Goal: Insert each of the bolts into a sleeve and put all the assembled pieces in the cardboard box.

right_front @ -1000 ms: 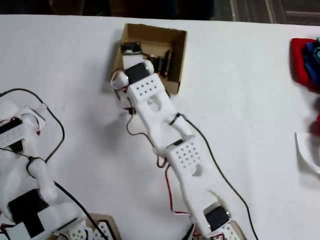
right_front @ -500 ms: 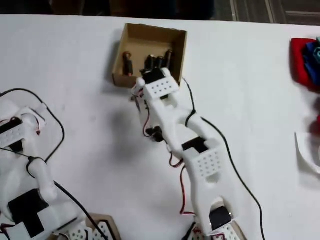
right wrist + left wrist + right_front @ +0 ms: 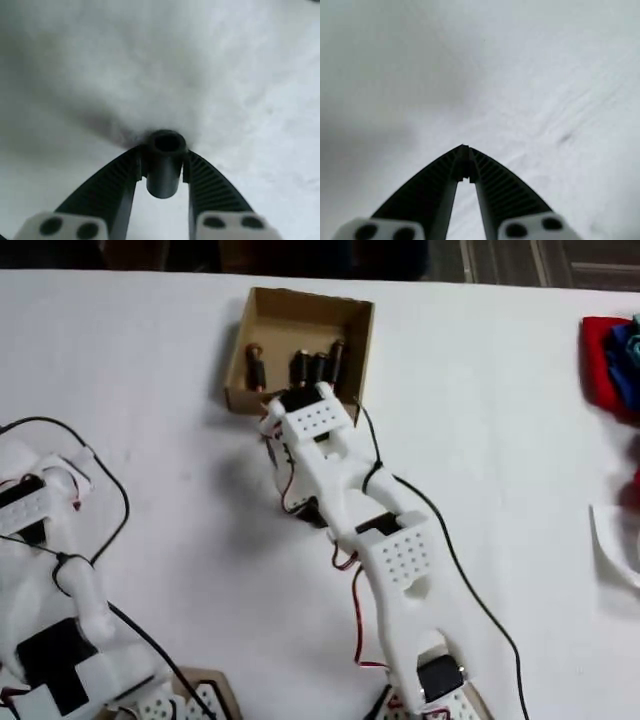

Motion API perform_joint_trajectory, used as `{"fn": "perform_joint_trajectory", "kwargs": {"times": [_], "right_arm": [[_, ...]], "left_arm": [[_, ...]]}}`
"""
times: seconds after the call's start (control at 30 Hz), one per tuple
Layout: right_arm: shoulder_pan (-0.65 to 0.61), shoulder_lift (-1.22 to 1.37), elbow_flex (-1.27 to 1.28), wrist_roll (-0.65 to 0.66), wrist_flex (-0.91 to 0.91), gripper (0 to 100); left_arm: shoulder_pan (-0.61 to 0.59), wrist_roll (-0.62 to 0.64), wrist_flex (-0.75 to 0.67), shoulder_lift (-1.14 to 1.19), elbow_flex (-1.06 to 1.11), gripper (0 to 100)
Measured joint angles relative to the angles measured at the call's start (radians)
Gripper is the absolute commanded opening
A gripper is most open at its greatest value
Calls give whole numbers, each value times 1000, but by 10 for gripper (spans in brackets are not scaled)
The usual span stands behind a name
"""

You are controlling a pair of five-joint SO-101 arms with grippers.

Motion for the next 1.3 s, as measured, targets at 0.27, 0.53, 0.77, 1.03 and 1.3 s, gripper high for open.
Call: {"fn": "perform_joint_trajectory", "kwargs": {"times": [0.27, 0.53, 0.77, 1.03, 1.3], "right_arm": [[9, 14, -14, 8, 14, 187], [9, -31, -2, 40, 14, 159], [9, -20, -3, 43, 12, 146], [40, 6, -49, 44, 6, 26], [43, -2, -83, 44, 44, 21]], "left_arm": [[0, 0, 0, 0, 0, 24], [0, 0, 0, 0, 0, 24], [0, 0, 0, 0, 0, 24], [0, 0, 0, 0, 0, 24], [0, 0, 0, 0, 0, 24]]}}
